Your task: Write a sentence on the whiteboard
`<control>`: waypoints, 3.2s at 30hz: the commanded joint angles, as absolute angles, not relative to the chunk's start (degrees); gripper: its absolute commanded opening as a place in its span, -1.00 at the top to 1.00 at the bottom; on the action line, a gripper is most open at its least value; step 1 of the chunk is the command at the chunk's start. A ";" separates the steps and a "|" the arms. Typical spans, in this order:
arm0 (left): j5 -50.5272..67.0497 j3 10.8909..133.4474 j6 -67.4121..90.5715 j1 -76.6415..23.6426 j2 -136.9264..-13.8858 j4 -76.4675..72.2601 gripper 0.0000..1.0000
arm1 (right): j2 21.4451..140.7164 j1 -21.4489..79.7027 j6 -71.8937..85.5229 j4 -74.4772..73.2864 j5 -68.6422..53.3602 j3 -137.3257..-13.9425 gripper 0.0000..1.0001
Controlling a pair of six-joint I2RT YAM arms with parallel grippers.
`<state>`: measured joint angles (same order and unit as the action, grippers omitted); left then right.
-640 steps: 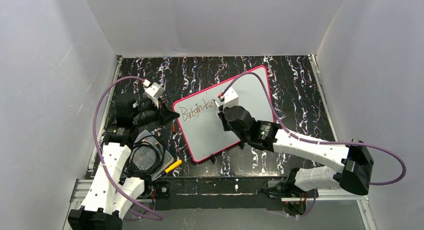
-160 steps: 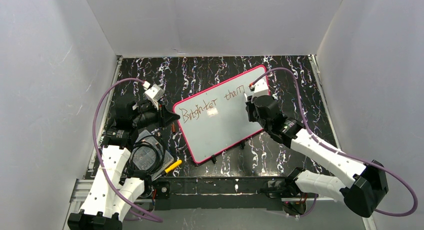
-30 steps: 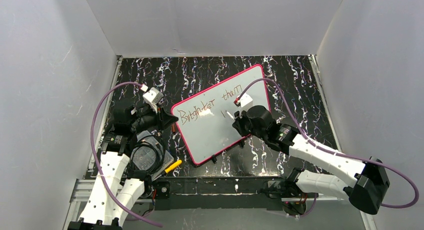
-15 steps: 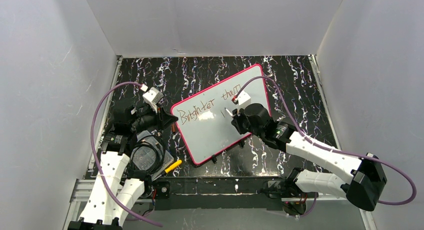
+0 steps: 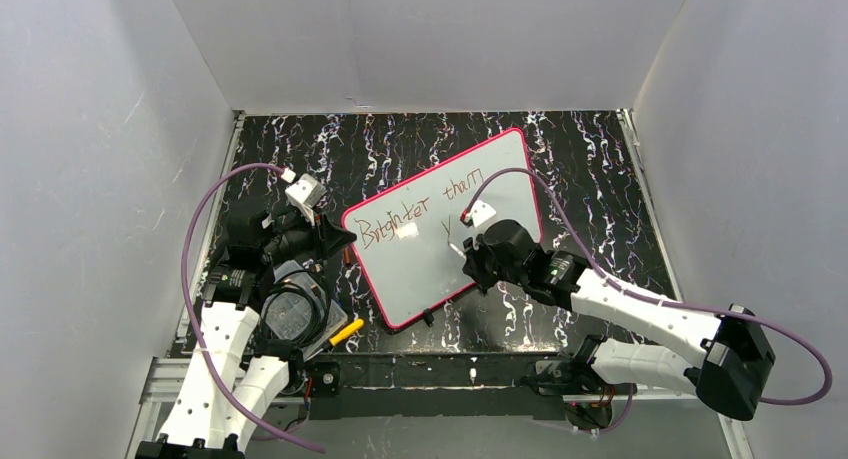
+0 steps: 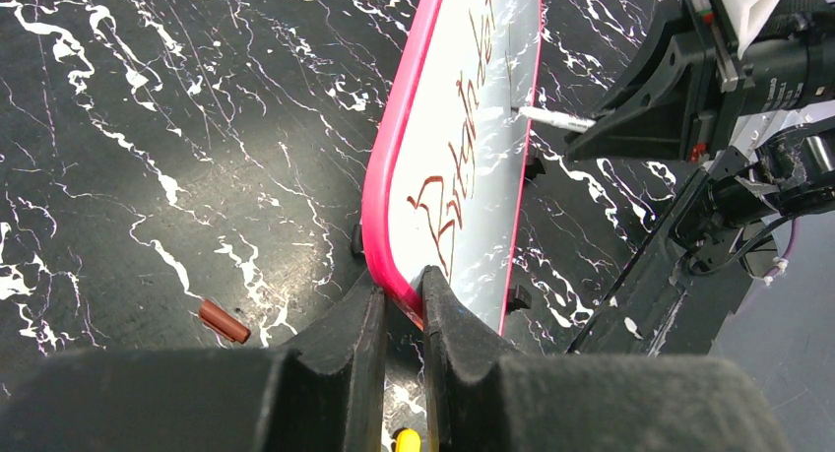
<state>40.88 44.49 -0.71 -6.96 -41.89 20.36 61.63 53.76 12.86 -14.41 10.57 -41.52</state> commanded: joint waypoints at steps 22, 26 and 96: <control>39.82 43.59 -5.75 -7.12 -41.44 21.06 1.00 | 59.99 56.68 14.08 -12.75 19.43 -44.90 0.97; 39.79 43.59 -5.80 -7.13 -41.57 21.01 1.00 | 60.59 56.69 13.84 -11.74 19.95 -44.79 0.97; 40.16 43.43 -5.53 -7.12 -41.75 20.83 1.00 | 61.53 55.99 16.78 -14.39 24.50 -41.63 0.97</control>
<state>41.28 44.45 -0.60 -6.96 -41.80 20.21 60.82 56.27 15.46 -13.76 20.27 -40.58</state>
